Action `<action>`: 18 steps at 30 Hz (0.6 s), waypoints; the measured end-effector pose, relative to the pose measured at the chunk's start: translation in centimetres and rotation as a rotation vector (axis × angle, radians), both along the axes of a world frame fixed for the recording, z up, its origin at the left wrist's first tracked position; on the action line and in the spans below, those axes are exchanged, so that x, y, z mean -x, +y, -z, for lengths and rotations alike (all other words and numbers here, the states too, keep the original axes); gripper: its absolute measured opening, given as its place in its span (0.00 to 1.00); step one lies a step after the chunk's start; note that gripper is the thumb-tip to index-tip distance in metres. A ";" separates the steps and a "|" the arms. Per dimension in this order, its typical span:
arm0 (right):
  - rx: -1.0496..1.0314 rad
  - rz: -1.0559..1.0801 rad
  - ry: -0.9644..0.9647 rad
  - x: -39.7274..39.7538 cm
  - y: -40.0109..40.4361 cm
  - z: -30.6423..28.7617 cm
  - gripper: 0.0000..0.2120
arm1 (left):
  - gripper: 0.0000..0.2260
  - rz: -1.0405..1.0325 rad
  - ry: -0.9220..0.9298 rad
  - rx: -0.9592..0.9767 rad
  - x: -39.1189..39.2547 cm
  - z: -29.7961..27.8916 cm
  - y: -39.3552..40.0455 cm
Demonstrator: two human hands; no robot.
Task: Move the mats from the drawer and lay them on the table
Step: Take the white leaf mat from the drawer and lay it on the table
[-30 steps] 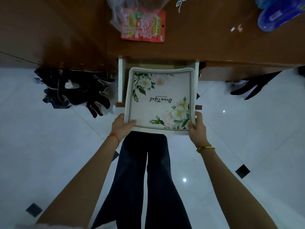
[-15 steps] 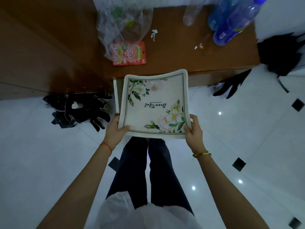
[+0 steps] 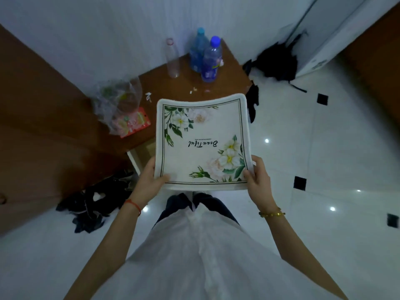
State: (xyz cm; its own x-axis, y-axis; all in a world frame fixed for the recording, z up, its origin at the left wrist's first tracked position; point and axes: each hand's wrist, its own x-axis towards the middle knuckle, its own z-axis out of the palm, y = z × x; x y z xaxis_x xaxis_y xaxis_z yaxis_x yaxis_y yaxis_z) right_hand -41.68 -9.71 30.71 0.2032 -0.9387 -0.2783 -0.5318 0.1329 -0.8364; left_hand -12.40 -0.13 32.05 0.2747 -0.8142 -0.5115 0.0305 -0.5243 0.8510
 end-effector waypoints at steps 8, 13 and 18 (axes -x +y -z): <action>0.115 0.418 0.010 2.5 9.0 -3.4 0.15 | 0.23 0.355 0.028 0.091 1.4 -3.6 -3.3; 0.111 0.708 0.025 2.3 16.0 -4.2 0.16 | 0.23 0.621 0.070 0.095 3.4 -4.8 -4.5; 0.096 1.020 0.029 1.7 23.4 -5.4 0.15 | 0.23 0.907 0.049 0.121 7.3 -5.9 -5.0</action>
State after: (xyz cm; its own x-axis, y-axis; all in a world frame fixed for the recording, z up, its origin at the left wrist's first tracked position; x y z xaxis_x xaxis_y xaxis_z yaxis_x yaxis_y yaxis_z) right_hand -43.37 13.65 36.14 -0.7102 -0.6793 -0.1849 -0.2235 0.4666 -0.8558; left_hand -19.74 -5.14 37.97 -0.5160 -0.7560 -0.4026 -0.3116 -0.2722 0.9104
